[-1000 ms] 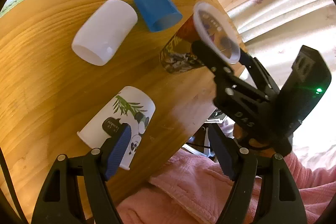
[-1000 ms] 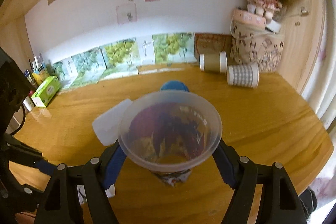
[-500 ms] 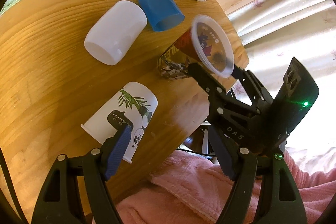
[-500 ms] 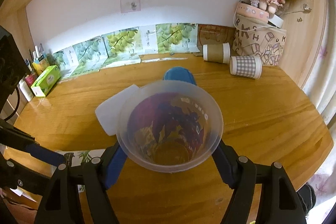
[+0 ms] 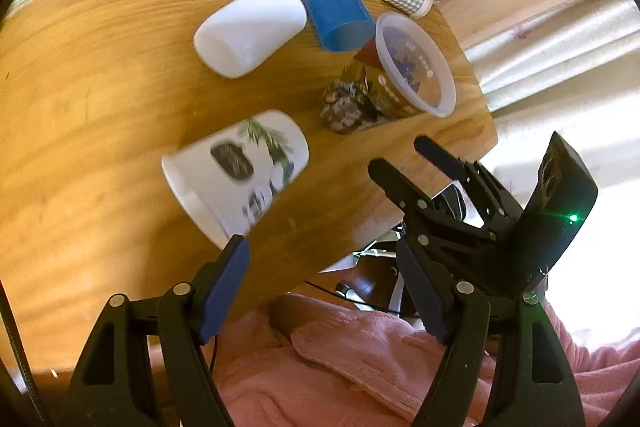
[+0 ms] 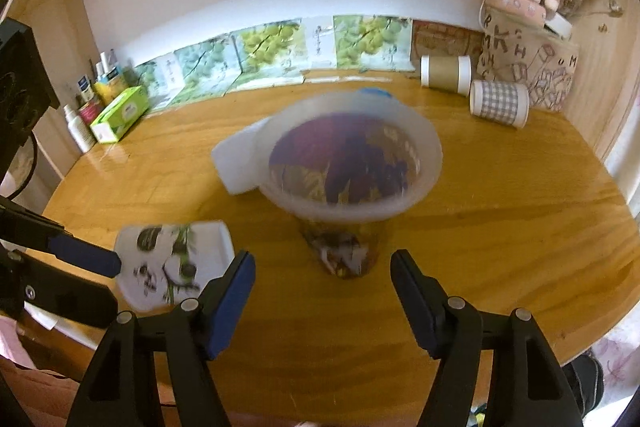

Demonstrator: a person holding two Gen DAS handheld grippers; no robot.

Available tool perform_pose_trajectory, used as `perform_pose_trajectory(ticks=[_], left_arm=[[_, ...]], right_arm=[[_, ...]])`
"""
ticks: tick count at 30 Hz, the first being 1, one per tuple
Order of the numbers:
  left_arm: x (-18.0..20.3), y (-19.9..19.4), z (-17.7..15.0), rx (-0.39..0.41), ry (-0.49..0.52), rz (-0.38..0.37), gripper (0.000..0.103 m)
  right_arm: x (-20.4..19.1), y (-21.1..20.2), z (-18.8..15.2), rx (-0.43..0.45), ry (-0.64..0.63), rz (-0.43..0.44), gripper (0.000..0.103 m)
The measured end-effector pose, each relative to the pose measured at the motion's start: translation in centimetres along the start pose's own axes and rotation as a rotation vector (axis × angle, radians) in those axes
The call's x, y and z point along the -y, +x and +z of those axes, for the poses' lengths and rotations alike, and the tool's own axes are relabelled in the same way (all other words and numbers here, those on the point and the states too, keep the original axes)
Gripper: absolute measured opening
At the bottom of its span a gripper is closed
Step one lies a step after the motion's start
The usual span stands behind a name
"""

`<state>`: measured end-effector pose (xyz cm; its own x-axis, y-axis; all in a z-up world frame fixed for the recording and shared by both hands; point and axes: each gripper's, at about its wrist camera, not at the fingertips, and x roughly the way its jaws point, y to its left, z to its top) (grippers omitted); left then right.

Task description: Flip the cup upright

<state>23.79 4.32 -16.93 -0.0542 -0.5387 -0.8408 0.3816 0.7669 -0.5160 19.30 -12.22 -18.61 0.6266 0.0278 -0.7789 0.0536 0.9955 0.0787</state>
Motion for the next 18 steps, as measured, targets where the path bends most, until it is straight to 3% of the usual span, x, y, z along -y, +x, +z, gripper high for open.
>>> perform_pose_trajectory(ticks=[6, 13, 18], left_arm=[[1.3, 0.8, -3.5, 0.038, -0.093, 0.093, 0.079], [3.3, 2.1, -7.0, 0.113, -0.187, 0.205, 0.079], [4.8, 2.2, -8.8, 0.166, -0.210, 0.247, 0.079]], right_arm=[[1.4, -1.3, -2.5, -0.102, 0.013, 0.041, 0.075], [3.1, -3.7, -4.9, -0.210, 0.017, 0.019, 0.081], [4.3, -6.0, -6.2, -0.274, 0.028, -0.016, 0.082]])
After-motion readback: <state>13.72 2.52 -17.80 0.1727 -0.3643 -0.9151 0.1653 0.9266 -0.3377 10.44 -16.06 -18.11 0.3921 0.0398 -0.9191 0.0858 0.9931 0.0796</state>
